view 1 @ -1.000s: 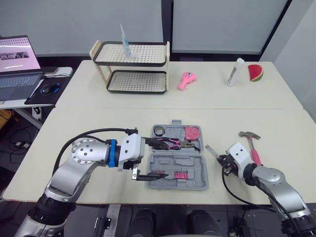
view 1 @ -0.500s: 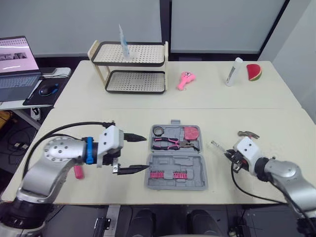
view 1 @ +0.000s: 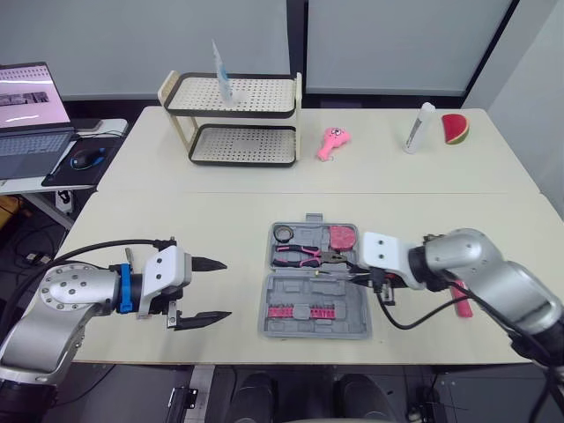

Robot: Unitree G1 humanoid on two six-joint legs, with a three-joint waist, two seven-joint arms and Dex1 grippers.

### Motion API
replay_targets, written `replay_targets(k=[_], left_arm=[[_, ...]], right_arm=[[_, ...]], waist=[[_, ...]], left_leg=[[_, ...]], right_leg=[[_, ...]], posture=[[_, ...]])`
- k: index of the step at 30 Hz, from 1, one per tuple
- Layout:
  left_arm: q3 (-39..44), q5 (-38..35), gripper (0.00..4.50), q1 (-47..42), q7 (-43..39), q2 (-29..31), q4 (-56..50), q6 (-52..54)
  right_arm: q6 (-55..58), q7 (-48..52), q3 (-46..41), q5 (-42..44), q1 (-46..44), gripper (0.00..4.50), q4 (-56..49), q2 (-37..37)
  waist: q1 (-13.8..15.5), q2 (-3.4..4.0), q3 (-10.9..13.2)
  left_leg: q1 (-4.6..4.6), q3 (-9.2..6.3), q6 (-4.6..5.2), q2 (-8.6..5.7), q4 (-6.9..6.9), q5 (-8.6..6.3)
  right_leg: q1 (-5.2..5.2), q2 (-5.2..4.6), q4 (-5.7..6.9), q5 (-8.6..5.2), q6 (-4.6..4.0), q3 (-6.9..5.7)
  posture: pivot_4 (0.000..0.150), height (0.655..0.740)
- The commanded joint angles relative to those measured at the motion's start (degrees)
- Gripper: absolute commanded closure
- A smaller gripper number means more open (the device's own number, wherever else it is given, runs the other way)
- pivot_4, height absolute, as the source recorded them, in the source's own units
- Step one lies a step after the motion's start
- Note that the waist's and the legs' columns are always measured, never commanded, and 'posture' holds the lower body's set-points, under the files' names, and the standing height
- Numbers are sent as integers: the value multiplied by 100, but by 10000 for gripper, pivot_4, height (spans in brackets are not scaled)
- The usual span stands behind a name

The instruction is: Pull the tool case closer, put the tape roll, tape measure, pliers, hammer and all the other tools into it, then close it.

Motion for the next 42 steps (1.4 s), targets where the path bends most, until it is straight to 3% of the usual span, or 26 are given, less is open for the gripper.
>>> replay_targets(k=[1,7,16,29,31,38,40,42], left_arm=[[9,1,0,16,27,-11,-210,-65],[-136,-11,0,-94,163,-70,-352,85],[-280,15,0,-169,220,-171,-388,80],[-248,90,0,0,198,-218,-339,-90],[-256,103,0,-8,203,-224,-339,-89],[-274,92,0,-36,220,-227,-363,-56],[-268,84,0,-40,227,-227,-369,-48],[-263,77,0,-36,229,-224,-373,-46]], right_arm=[[143,-132,343,-214,-302,41378,123,322],[-243,-361,945,-652,-364,41379,767,892],[-827,-428,1150,-1066,-576,41379,1806,1595],[-1259,-325,1109,-1365,-679,41379,2298,1932],[-1344,-336,1081,-1402,-677,34244,2331,1946],[-1469,-101,759,-1219,-664,23613,1892,1769],[-1585,-14,684,-1175,-584,23613,1698,1659],[-1634,-45,613,-1161,-496,28004,1621,1646]], waist=[[2,0,0],[2,0,0],[-11,-1,-1],[-8,0,0],[-9,0,0],[-4,0,0],[-6,0,0],[-8,0,0]], left_leg=[[1,1,0,0,1,0],[1,1,-1,-2,2,0],[3,1,-2,-1,3,1],[3,1,-3,-1,4,2],[3,0,-3,0,3,2],[2,0,-3,-1,4,2],[2,0,-3,-2,4,1],[3,0,-2,0,3,1]], right_leg=[[0,0,0,0,0,0],[-4,-1,9,0,0,1],[-13,1,27,0,0,0],[-15,1,29,0,0,0],[-15,2,29,0,0,-1],[-16,1,29,0,0,0],[-16,1,29,0,0,0],[-16,1,29,0,0,0]], posture=[[1500,7290],[1500,7290],[1500,7290],[1500,7290],[1500,7290],[1500,7290],[1500,7290],[1500,7290]])
